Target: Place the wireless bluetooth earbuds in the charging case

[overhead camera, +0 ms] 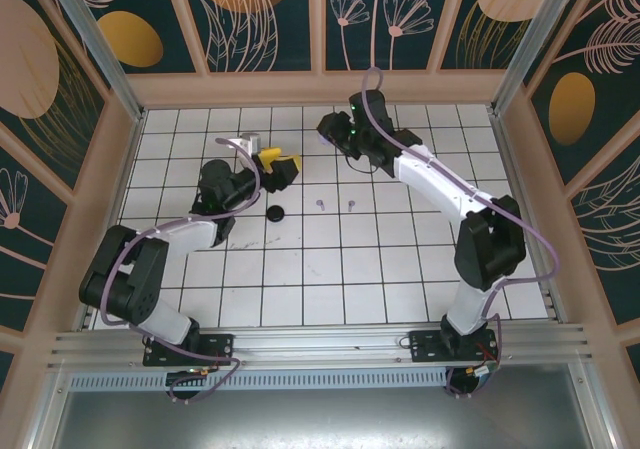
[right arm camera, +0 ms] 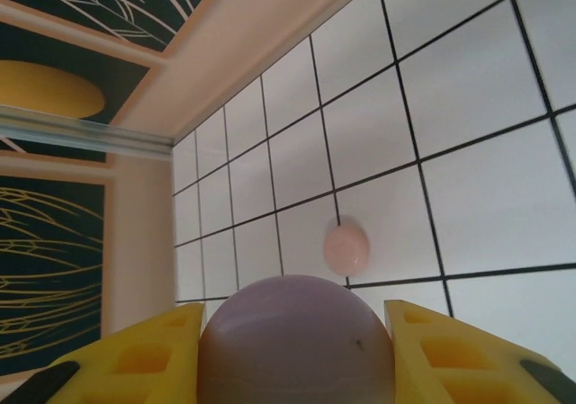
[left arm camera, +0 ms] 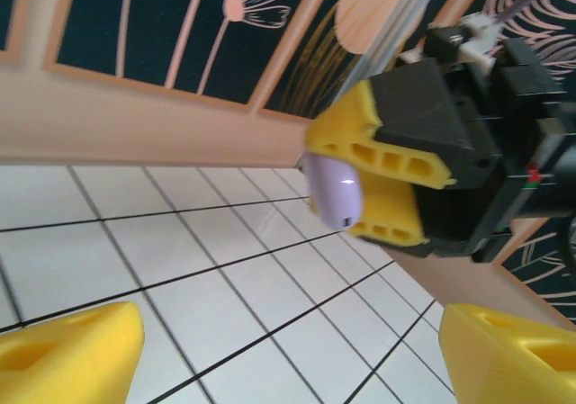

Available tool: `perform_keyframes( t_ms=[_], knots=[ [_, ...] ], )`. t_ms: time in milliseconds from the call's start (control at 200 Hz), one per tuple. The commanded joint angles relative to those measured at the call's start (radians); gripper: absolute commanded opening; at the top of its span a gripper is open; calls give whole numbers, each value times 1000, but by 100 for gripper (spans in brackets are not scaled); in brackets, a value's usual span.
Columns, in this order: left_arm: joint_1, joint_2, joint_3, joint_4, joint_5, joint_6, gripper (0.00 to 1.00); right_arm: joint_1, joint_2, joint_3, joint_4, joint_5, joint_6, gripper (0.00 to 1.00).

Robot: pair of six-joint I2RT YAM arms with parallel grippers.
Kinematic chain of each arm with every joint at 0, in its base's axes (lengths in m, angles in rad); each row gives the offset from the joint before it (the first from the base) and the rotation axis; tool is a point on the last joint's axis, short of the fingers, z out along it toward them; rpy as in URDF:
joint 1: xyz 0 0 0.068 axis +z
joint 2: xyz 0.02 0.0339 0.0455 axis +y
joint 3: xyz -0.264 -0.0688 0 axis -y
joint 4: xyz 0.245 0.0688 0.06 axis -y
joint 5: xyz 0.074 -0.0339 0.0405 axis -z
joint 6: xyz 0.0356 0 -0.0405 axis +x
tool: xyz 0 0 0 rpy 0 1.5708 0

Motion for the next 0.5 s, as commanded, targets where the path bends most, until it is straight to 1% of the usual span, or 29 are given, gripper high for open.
perform_keyframes(
  t_ms=[0,40,245,340,350,495],
  knots=[
    [-27,36,4,170,8,-31,83,0,-68,-54,124,-43,124,30],
    [-32,51,10,195,6,-44,82,5,-81,-61,132,-43,134,30],
    [-44,135,47,361,34,-156,70,39,-125,-100,175,-31,195,30],
    [-51,145,72,380,47,-172,65,52,-127,-101,186,-38,208,30],
    [-52,166,75,379,47,-172,64,54,-127,-102,188,-38,209,30],
    [-64,189,97,387,55,-176,62,75,-120,-88,192,-38,210,30]
  ],
)
